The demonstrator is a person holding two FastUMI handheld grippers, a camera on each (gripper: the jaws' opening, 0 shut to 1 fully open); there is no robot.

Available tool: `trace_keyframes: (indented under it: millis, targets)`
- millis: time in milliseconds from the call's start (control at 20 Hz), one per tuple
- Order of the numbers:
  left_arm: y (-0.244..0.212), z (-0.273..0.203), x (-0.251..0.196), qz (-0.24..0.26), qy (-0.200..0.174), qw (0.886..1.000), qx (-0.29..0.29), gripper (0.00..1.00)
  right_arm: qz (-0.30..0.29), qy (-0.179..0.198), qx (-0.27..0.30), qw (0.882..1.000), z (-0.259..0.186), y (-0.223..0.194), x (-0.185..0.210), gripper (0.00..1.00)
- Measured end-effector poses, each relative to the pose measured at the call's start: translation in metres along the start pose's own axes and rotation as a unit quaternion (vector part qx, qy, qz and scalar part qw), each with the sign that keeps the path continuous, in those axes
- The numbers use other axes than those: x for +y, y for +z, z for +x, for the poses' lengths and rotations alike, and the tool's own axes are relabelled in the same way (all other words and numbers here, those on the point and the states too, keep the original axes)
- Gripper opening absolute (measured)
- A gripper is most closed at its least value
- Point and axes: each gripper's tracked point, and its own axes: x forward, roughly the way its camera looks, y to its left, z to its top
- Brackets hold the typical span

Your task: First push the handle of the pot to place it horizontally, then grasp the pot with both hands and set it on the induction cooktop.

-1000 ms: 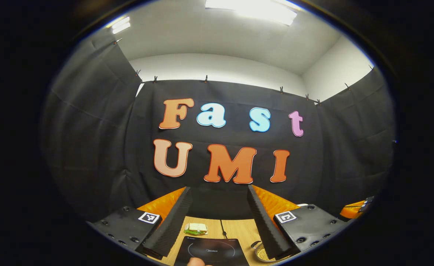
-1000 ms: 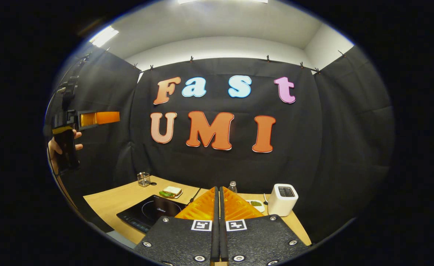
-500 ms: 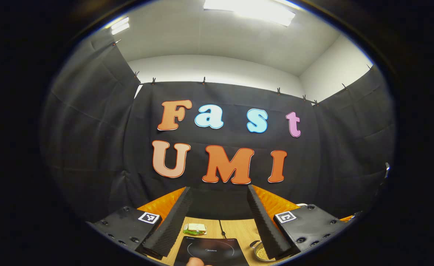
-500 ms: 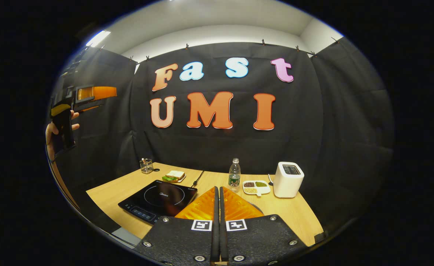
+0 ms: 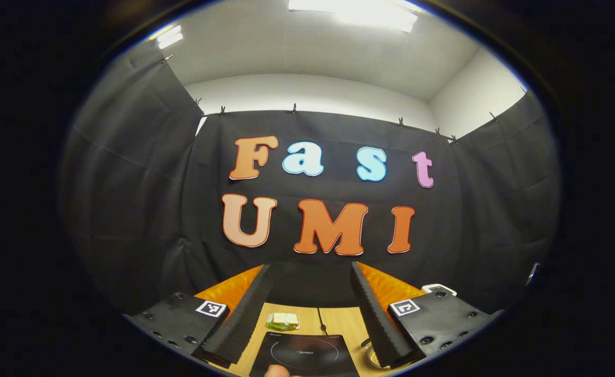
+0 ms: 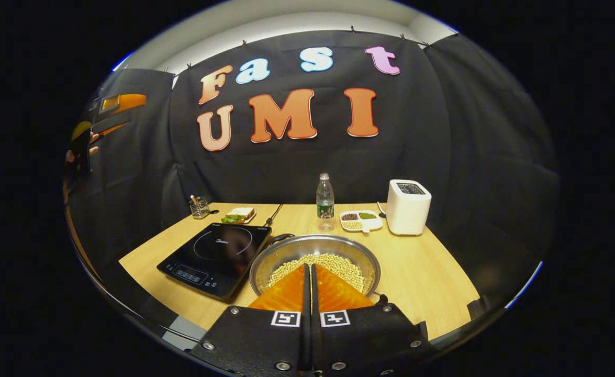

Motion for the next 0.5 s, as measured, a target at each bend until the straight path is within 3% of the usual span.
trace_keyframes:
  millis: [500]
  targets:
    - [-0.017, 0.011, 0.001, 0.005, 0.008, 1.000, 0.017, 0.98, 0.021, -0.023, 0.075, 0.997, 0.030, -0.074, -0.031, 0.00]
